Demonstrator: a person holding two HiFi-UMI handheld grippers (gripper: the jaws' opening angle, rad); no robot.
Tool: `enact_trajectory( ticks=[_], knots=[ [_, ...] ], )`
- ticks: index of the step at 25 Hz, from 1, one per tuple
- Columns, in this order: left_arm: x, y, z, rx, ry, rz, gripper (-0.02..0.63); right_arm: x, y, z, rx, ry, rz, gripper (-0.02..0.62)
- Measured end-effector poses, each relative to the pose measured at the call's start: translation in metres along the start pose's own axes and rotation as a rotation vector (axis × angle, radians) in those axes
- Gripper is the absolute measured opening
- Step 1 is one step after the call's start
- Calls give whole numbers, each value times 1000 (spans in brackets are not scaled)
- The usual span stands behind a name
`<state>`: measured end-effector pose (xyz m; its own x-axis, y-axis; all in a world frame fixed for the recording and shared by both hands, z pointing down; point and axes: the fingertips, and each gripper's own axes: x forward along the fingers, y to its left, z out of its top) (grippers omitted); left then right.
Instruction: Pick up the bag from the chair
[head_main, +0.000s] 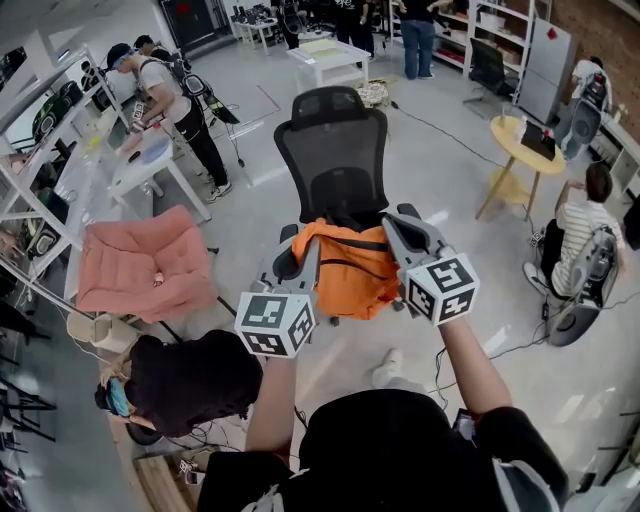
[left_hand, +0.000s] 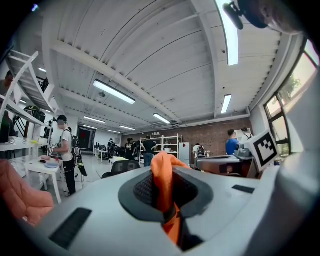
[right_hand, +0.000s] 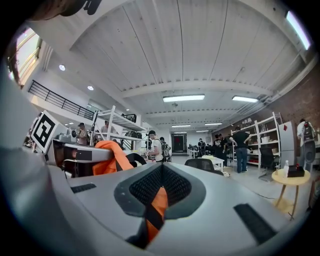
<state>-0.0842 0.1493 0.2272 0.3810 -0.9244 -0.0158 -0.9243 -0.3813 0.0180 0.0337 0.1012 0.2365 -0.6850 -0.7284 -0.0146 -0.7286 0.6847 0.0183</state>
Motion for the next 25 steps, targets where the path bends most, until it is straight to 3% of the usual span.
enact_trajectory(
  ticks=[25],
  knots=[
    [-12,1,5,-6,-9,-1,28,-10,11,7,2,-6,0,2]
  ],
)
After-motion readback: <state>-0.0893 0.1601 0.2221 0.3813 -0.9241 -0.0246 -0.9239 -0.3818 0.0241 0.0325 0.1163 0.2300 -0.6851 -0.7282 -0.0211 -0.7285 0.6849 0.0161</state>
